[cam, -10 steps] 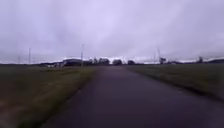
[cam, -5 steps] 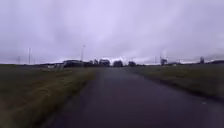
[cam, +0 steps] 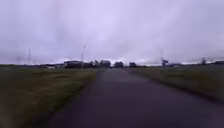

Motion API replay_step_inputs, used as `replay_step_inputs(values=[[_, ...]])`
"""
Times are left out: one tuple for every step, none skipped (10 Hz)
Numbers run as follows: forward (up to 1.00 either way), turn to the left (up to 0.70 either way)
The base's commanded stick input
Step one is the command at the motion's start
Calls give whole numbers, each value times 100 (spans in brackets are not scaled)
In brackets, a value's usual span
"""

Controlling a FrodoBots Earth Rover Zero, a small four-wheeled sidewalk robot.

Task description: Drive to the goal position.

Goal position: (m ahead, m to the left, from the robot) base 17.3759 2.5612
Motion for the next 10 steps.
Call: replay_step_inputs(values=[[100,-17],[100,-27],[100,-22],[100,-8],[100,0],[100,0],[100,0],[100,0],[100,0],[100,0]])
